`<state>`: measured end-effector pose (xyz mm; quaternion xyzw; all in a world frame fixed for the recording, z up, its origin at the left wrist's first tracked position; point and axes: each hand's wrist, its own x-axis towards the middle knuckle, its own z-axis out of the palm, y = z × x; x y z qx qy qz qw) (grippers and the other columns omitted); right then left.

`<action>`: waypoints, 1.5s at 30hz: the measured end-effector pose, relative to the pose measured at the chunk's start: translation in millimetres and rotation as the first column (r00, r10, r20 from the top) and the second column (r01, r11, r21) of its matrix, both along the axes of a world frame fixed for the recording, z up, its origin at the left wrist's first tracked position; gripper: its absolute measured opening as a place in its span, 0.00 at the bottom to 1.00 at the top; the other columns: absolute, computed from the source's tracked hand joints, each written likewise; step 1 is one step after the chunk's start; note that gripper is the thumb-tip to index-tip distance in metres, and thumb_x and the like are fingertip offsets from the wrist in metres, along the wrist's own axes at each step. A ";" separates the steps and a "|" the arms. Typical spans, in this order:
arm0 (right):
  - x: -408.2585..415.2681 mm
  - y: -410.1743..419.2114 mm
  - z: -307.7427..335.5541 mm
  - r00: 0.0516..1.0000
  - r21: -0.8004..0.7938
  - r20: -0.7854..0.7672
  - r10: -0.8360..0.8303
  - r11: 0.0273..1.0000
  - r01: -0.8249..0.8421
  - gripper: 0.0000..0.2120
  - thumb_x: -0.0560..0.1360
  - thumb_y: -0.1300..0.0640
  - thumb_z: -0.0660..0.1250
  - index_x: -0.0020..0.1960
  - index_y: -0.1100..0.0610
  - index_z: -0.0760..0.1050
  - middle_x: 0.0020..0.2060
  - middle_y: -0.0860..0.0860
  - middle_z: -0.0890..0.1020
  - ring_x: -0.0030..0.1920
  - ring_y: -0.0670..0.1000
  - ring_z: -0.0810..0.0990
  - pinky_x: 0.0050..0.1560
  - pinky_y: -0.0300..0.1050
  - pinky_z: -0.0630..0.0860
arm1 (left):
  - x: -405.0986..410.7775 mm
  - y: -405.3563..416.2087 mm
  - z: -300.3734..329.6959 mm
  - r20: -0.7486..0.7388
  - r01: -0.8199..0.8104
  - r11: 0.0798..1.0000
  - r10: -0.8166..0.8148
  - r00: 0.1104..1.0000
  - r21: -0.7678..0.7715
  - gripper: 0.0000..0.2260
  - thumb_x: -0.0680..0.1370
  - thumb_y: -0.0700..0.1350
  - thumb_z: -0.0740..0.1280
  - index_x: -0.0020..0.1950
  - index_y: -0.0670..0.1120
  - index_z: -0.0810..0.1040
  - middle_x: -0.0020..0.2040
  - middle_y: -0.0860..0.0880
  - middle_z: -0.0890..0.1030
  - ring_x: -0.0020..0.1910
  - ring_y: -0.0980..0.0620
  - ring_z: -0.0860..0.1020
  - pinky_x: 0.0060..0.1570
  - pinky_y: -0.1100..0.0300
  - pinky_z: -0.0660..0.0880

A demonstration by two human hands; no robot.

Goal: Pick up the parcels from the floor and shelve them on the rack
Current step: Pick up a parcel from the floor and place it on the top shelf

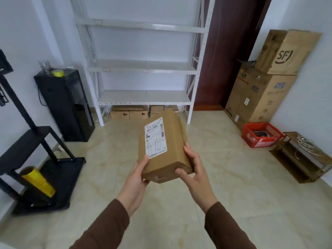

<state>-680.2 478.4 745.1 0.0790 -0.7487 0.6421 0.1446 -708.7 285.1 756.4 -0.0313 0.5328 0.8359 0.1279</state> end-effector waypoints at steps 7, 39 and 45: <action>-179.6 0.9 16.1 0.997 -0.121 0.067 0.036 0.992 -0.028 0.33 0.69 0.31 0.71 0.68 0.48 0.72 0.76 0.41 0.70 0.74 0.43 0.71 0.72 0.52 0.72 | -146.5 3.8 7.2 -0.140 -0.184 0.982 0.176 0.975 -0.050 0.23 0.79 0.50 0.70 0.74 0.53 0.73 0.68 0.53 0.83 0.70 0.52 0.79 0.73 0.48 0.70; -992.8 -93.0 39.6 0.982 -0.311 0.167 0.092 0.950 -0.036 0.19 0.81 0.50 0.68 0.71 0.41 0.72 0.66 0.46 0.81 0.70 0.49 0.77 0.67 0.50 0.77 | -949.5 -86.1 26.9 -0.267 -0.354 0.904 0.289 0.919 -0.241 0.19 0.79 0.49 0.72 0.68 0.57 0.72 0.68 0.53 0.80 0.70 0.51 0.77 0.68 0.50 0.76; -1132.5 -153.7 57.3 0.958 -0.283 0.171 0.229 0.943 -0.175 0.22 0.78 0.43 0.67 0.71 0.37 0.71 0.68 0.45 0.79 0.71 0.49 0.75 0.68 0.52 0.77 | -1058.0 -140.8 45.1 -0.270 -0.482 0.840 0.418 0.867 -0.248 0.19 0.80 0.49 0.70 0.69 0.57 0.71 0.68 0.54 0.79 0.69 0.52 0.77 0.60 0.59 0.79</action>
